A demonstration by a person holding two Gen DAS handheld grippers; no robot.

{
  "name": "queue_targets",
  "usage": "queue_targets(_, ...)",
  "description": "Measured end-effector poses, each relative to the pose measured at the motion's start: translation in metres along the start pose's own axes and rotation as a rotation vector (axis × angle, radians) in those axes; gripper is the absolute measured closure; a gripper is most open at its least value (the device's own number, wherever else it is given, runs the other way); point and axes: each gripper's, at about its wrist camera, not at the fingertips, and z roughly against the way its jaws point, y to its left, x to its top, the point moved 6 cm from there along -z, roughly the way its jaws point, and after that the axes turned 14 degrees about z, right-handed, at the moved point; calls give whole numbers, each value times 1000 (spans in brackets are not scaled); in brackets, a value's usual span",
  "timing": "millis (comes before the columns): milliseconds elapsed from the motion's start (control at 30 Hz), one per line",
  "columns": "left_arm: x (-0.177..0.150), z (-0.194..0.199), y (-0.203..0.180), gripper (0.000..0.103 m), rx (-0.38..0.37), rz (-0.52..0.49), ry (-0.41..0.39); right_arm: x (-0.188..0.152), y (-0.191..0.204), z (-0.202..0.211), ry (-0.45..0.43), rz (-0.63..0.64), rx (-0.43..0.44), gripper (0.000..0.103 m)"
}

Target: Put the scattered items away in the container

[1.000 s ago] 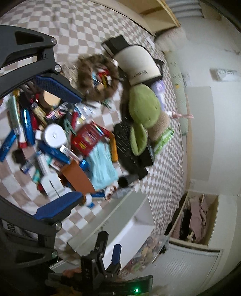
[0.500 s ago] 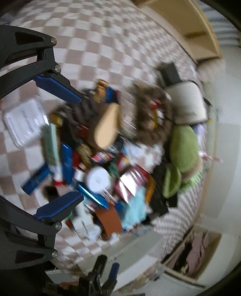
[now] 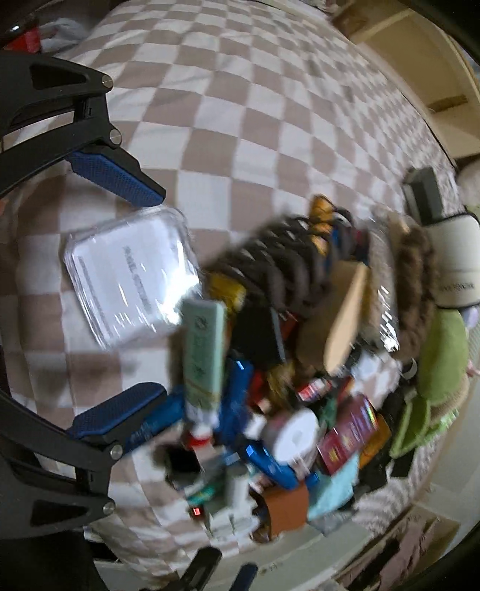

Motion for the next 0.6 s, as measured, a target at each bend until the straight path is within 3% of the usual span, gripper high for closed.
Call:
queue_targets(167, -9, -11, 11, 7, 31, 27, 38, 3, 18, -1, -68, 56, 19, 0)
queue_targets(300, -13, -10, 11, 9, 29, 37, 24, 10, 38, -8, -96, 149, 62, 21)
queue_targets(600, -23, -11, 10, 10, 55, 21, 6, 13, 79, -17, -101, 354, 138, 22)
